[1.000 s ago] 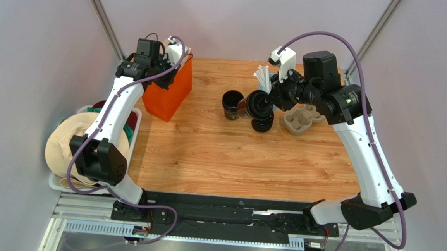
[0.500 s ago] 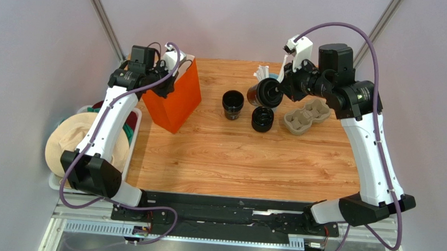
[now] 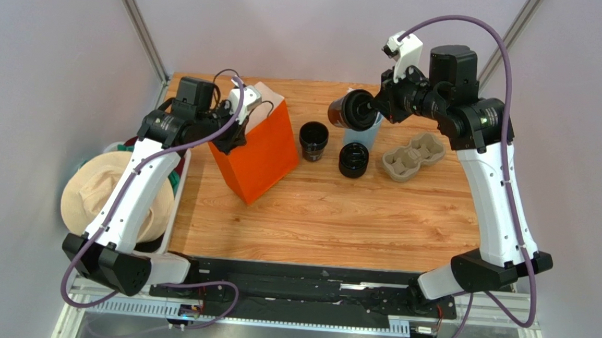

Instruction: Pack the takeout coffee

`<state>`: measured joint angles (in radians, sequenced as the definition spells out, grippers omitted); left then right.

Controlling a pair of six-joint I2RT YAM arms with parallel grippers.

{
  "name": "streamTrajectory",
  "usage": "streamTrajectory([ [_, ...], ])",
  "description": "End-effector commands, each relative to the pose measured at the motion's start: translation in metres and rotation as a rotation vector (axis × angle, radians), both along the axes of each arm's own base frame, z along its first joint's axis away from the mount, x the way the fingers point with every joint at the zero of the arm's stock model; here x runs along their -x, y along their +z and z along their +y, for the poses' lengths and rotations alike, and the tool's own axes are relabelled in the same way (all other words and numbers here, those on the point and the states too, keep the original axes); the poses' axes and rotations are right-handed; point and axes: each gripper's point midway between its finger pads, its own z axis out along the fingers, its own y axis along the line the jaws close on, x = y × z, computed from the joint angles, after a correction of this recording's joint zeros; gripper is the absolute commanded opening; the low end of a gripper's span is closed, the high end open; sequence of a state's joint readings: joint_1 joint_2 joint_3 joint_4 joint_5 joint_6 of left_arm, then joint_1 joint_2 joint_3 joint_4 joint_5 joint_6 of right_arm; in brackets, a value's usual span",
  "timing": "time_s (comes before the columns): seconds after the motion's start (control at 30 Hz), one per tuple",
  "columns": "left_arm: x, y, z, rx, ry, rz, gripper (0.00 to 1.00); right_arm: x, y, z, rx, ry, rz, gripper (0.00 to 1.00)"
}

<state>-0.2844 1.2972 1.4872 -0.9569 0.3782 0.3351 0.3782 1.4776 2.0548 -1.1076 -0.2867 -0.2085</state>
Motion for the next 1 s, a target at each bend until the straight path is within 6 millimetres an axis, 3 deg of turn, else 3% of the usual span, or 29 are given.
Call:
streamTrajectory([
  [0.0,0.021,0.011,-0.012,0.037,-0.048,-0.021,0.0,-0.01,0.037,0.005,-0.08,-0.02,-0.096,0.0],
  [0.23,0.041,0.011,-0.023,0.007,-0.106,-0.02,0.0,-0.017,0.054,0.009,-0.129,-0.037,-0.109,0.0],
  [0.47,0.061,0.016,-0.037,0.016,-0.173,-0.047,0.01,-0.015,0.054,0.025,-0.224,-0.017,-0.034,0.0],
  [0.6,0.075,0.02,-0.046,0.024,-0.242,-0.049,0.09,-0.011,0.055,0.035,-0.277,0.018,0.007,0.0],
  [0.77,0.077,0.018,-0.048,0.024,-0.253,-0.038,0.16,-0.009,0.054,0.04,-0.297,0.038,0.035,0.0],
  [0.97,0.08,0.007,-0.05,0.013,-0.261,-0.026,0.16,0.001,0.052,0.047,-0.309,0.062,0.044,0.0],
])
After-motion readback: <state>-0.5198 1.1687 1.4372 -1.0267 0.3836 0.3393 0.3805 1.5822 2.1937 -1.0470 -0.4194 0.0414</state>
